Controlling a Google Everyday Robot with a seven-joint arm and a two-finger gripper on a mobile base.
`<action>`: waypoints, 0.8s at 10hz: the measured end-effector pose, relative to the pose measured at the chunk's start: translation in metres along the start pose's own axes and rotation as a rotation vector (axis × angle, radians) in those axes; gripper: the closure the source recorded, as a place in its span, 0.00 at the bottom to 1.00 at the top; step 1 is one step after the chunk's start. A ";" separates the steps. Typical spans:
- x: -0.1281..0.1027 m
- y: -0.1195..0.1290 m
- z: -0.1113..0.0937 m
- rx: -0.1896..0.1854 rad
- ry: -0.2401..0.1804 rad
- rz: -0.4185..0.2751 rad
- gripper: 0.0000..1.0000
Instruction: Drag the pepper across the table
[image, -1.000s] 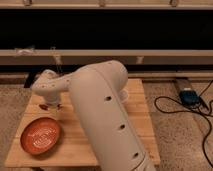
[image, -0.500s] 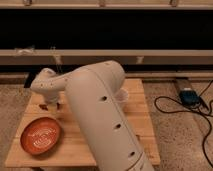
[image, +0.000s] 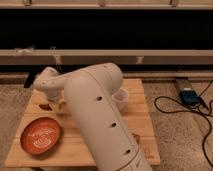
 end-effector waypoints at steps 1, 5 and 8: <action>-0.004 0.001 0.000 0.000 -0.004 0.002 0.64; -0.012 0.002 -0.001 -0.002 -0.007 0.000 0.98; -0.014 -0.006 -0.003 0.005 -0.001 -0.011 1.00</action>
